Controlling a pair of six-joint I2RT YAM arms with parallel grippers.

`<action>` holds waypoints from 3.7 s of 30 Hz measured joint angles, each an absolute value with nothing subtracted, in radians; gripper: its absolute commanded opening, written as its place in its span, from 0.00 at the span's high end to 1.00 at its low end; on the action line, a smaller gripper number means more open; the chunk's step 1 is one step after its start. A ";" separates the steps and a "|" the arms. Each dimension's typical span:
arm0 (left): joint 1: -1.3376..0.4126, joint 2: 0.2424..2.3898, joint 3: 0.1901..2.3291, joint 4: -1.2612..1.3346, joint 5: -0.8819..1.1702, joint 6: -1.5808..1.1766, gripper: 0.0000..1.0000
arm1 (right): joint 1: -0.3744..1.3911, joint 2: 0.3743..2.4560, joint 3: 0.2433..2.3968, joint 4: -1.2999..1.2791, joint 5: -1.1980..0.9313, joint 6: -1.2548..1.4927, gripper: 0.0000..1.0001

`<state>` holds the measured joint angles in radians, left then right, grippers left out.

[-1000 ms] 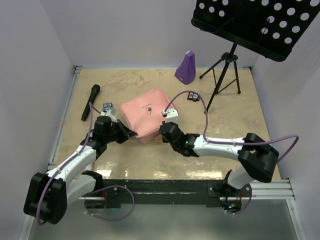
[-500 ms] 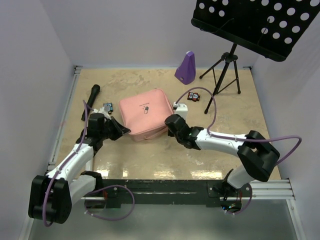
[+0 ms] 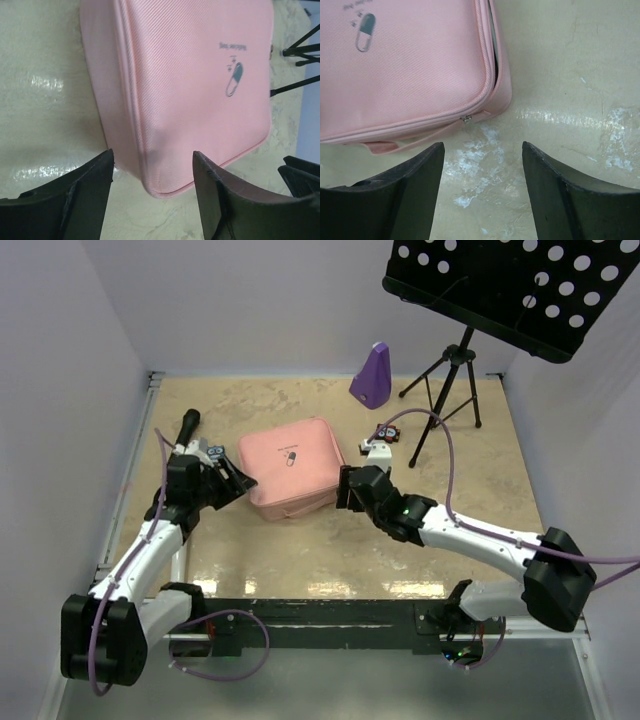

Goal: Organize the medicine kit
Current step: Zip the medicine box at the center of the board, then adjust the medicine box at the center of the board.

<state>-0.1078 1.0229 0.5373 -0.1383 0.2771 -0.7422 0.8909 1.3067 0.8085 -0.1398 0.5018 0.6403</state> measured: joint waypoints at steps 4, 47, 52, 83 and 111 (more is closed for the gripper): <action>-0.107 1.001 0.615 -0.158 0.274 -0.738 0.30 | 0.891 1.277 0.846 -0.165 0.503 0.632 0.32; -0.130 0.754 0.281 -0.131 0.514 -0.828 0.96 | 0.651 2.347 1.927 -0.077 0.393 0.324 0.45; -0.150 0.868 0.280 -0.095 0.514 -0.827 0.93 | 0.647 2.259 1.775 -0.026 0.372 0.329 0.48; -0.133 1.579 0.740 0.033 0.344 -0.793 0.73 | 0.740 1.581 0.902 0.123 0.381 0.464 0.46; -0.189 0.984 0.612 0.074 0.229 -0.771 0.48 | 0.750 1.355 0.887 -0.059 0.294 0.493 0.35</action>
<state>-0.1890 0.9840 0.6117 0.0738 0.2291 -0.7712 0.7502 1.3552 0.8871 -0.0593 0.2939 0.4934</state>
